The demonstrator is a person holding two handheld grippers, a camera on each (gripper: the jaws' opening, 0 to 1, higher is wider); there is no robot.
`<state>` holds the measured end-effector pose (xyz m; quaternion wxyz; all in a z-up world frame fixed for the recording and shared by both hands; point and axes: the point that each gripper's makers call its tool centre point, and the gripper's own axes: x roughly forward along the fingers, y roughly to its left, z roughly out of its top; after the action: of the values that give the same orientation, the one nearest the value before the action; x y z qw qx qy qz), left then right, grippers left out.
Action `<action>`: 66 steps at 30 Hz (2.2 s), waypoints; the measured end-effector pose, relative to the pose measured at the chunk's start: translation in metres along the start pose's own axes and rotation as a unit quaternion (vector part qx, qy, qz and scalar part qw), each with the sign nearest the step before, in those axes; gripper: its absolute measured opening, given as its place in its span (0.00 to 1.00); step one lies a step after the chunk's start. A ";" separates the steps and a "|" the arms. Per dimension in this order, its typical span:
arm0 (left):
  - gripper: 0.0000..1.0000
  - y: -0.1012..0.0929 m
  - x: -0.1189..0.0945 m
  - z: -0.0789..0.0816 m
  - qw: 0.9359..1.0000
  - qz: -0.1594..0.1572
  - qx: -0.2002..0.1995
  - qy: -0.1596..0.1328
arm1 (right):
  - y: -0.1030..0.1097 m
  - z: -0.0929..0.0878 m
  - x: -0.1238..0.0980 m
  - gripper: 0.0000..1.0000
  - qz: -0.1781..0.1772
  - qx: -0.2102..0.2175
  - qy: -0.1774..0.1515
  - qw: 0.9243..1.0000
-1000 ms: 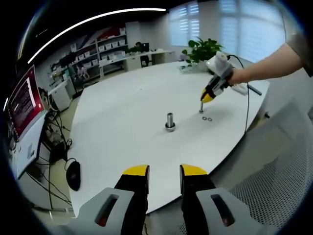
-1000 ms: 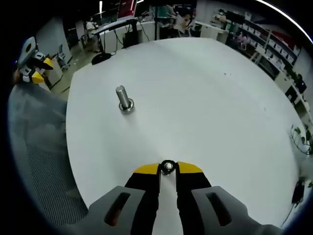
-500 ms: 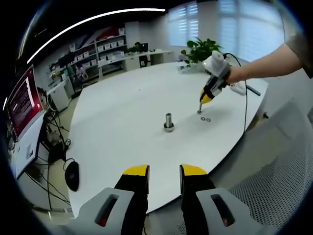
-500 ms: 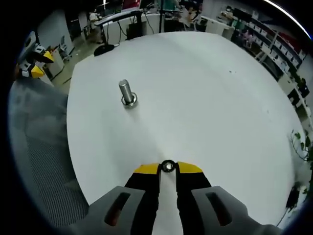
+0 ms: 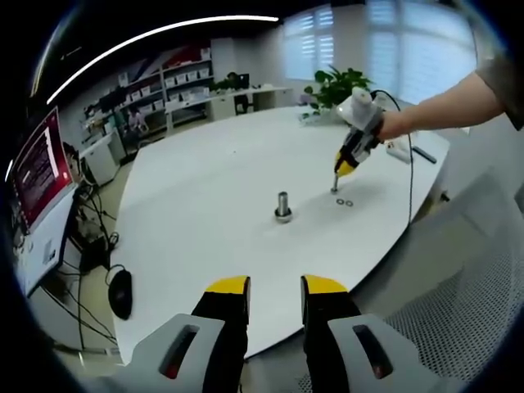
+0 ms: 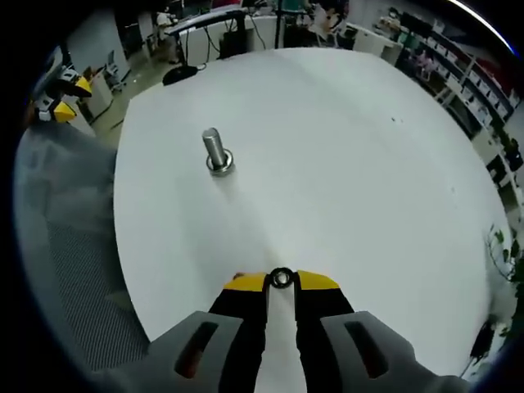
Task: Place the washer onto the threaded stud by aligning its center hole with the stud, sliding it down to the base, and recovering from edge contact or off-axis alignment until the washer reaches the visible bottom stop.
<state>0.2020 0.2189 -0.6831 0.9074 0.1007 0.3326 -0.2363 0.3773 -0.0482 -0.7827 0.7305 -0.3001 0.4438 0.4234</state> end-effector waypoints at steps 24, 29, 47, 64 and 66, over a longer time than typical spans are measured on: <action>0.22 0.002 0.001 -0.002 1.000 0.004 -0.002 0.005 | -0.003 -0.033 0.041 0.15 0.028 0.028 0.056 0.998; 0.22 0.002 0.001 -0.002 1.000 0.005 -0.003 0.005 | -0.004 -0.031 0.039 0.18 0.025 0.034 0.046 0.998; 0.23 0.001 0.000 0.000 1.000 0.004 -0.003 0.000 | 0.018 -0.055 0.024 0.26 0.038 0.096 0.031 0.994; 0.24 0.003 0.000 0.000 1.000 0.010 -0.001 -0.001 | 0.047 -0.051 0.035 0.24 0.052 0.039 0.043 0.997; 0.24 0.004 -0.001 0.001 1.000 0.013 -0.001 -0.003 | 0.048 -0.051 0.036 0.23 0.050 0.030 0.047 0.997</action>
<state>0.2044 0.2225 -0.6813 0.9116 0.1033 0.3284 -0.2245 0.3239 -0.0552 -0.8398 0.6953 -0.2749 0.5049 0.4314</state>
